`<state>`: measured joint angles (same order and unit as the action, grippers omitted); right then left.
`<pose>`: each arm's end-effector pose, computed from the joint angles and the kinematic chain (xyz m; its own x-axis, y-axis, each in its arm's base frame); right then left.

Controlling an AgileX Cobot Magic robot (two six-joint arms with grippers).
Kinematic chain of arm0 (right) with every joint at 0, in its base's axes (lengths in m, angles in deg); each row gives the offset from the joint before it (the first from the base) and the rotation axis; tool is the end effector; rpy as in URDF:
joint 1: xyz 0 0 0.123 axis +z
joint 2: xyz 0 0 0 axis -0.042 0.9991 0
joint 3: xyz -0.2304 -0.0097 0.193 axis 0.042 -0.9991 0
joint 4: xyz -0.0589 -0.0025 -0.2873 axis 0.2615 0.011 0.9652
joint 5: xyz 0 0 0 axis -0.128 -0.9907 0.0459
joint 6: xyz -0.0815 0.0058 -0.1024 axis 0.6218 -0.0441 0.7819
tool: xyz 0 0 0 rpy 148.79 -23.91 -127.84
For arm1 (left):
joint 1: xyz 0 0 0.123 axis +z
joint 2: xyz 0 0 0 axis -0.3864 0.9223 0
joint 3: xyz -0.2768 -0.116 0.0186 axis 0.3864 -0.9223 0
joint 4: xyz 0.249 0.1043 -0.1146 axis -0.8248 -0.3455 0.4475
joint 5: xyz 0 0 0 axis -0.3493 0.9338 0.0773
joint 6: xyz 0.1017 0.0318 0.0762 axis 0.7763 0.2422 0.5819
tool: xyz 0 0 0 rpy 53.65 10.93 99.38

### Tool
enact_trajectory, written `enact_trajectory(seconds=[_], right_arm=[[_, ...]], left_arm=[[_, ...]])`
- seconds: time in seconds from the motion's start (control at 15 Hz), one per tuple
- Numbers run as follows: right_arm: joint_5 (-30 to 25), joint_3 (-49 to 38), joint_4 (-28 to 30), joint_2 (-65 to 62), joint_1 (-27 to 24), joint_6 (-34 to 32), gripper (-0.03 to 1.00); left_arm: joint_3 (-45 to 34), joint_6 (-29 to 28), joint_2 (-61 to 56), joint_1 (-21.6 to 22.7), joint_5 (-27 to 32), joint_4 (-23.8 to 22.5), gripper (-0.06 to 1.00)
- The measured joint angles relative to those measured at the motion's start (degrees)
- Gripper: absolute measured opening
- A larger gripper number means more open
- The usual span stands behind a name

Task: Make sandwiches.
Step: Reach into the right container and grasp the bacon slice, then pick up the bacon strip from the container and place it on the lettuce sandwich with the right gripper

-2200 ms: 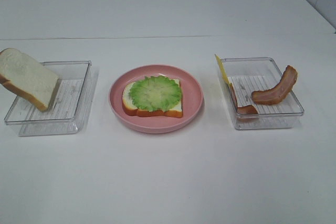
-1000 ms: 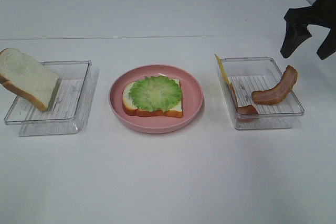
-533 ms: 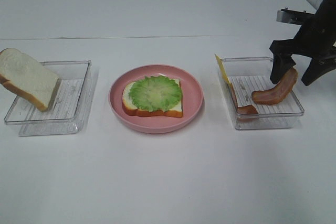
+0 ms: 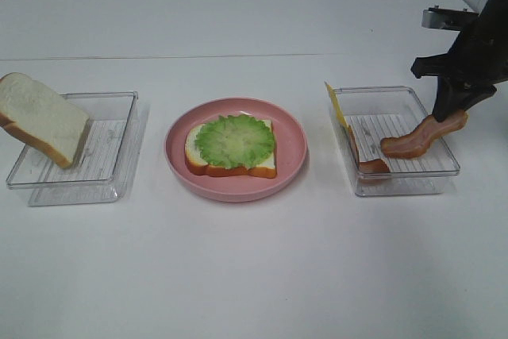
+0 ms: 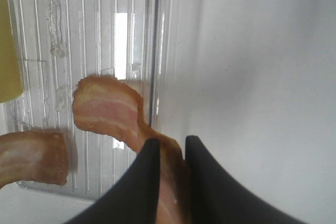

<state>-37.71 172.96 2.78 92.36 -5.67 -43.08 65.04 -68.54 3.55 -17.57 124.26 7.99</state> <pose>0.4861 -0.0130 0.1106 -0.9938 -0.0656 -0.0894 -0.0746 0.9920 0.1015 0.0482 -0.0018 0.2833 -0.4520 -0.0218 -0.8917 -0.0399 0.9992 -0.0042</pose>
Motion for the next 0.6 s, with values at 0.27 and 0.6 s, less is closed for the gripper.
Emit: enact_trajectory(seconds=[0.27,0.6], right_arm=[[-2.9,0.1,-1.8,-1.1,0.0,-0.3,0.02],[-6.4,0.1,-9.8,-11.4,0.2,-4.5,0.02]], left_arm=[[0.0,0.0,0.0,0.0,0.0,0.0,0.99],[0.0,0.0,0.0,0.0,0.0,0.0,0.99]])
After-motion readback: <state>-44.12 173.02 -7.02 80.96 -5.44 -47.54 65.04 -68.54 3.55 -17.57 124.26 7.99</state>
